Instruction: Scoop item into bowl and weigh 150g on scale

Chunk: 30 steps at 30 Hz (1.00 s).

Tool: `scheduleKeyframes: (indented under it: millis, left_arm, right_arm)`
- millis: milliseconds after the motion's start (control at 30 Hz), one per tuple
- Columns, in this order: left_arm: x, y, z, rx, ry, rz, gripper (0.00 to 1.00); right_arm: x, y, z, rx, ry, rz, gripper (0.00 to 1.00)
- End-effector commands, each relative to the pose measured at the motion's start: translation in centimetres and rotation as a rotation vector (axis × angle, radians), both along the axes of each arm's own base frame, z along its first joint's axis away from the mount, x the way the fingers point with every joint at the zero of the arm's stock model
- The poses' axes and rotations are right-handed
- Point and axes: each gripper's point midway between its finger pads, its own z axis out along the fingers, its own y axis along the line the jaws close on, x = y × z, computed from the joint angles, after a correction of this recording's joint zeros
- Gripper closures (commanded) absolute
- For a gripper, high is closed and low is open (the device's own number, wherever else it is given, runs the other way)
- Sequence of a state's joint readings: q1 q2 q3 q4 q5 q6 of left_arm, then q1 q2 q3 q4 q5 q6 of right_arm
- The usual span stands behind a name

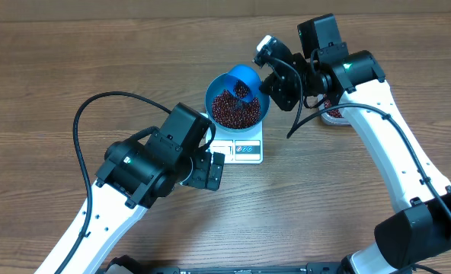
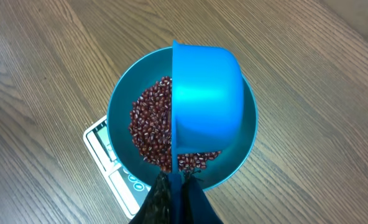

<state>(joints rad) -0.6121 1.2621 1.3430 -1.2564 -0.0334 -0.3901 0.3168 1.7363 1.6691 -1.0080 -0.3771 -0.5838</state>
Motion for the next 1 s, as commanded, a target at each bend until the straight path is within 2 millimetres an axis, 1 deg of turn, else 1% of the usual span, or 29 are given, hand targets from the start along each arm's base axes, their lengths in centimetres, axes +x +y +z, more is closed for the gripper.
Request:
scheduleKeyframes:
  millis: [0,100,300,733,767,800,833,967]
  left_arm:
    - [-0.1,-0.1,0.2,-0.007,-0.004,0.002,0.00]
    - [-0.1,-0.1,0.2,-0.007,-0.004,0.002,0.00]
    - [-0.1,-0.1,0.2,-0.007,-0.004,0.002,0.00]
    - [-0.1,-0.1,0.2,-0.007,-0.004,0.002,0.01]
    - [-0.1,-0.1,0.2,-0.007,-0.004,0.002,0.01]
    - [-0.1,-0.1,0.2,-0.007,-0.004,0.002,0.00]
    - [-0.1,-0.1,0.2,-0.007,-0.004,0.002,0.00]
    - [-0.1,-0.1,0.2,-0.007,-0.004,0.002,0.00]
  right_arm:
    - [-0.3,0.2,2.9,0.008,-0.093,0.046,0.96]
    - [-0.9,0.1,2.6,-0.017,-0.103,0.110,0.96]
    - [-1.0,0.1,2.5,-0.037,-0.123,0.150,0.96]
    - [-0.9,0.1,2.6,-0.034,-0.128,0.149,0.96]
    - [-1.1,0.2,2.5,-0.031,-0.121,0.154,0.96]
    - [-2.0,0.4,2.3,-0.034,-0.117,0.225,0.96]
    - [-2.4,0.5,2.2,-0.037,-0.124,0.262,0.96]
    - [-1.8,0.7,2.6,-0.022,-0.136,0.235,0.96]
